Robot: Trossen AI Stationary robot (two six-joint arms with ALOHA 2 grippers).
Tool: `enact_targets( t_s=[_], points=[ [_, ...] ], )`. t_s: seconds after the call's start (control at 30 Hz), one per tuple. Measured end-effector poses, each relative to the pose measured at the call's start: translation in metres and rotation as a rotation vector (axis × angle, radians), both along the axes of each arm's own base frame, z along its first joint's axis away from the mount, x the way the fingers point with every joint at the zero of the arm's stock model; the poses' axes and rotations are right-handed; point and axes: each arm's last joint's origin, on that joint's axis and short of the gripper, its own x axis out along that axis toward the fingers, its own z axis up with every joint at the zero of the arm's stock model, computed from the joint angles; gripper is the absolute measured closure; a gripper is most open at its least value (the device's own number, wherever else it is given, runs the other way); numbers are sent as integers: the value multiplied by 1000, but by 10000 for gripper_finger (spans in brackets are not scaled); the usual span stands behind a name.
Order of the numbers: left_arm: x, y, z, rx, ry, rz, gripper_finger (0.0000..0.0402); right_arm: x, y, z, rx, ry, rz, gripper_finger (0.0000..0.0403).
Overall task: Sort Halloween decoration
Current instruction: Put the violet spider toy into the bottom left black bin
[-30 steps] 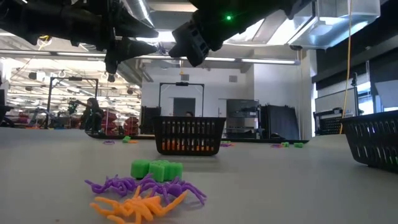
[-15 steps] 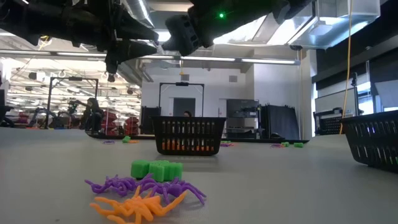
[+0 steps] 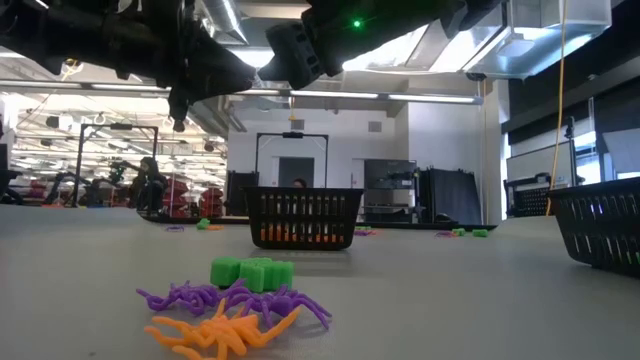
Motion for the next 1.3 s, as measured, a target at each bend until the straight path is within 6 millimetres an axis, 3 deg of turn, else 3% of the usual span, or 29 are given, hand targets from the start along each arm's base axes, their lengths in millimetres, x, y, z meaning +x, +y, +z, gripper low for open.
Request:
enact_targets(
  t_s=[0.23,0.37,0.6,0.77,0.97,1.13,1.3],
  points=[
    [0,0,0,72,29,-3,388,0,0,0,-1,2,-1,402],
    [0,1,0,86,34,17,397,-1,-1,-2,-14,30,-20,392],
    [0,1,0,102,41,26,401,-6,0,-4,-72,74,-133,303],
    [-2,-2,-2,106,71,-11,401,-18,17,-5,-130,133,-245,248],
    [-13,-18,15,107,123,-179,401,-63,43,19,-14,189,-187,239],
    [-25,-41,67,94,298,-242,401,-114,33,21,104,144,-201,254],
    [-36,-67,118,78,469,-230,401,-166,20,6,266,-11,-163,269]
  ],
)
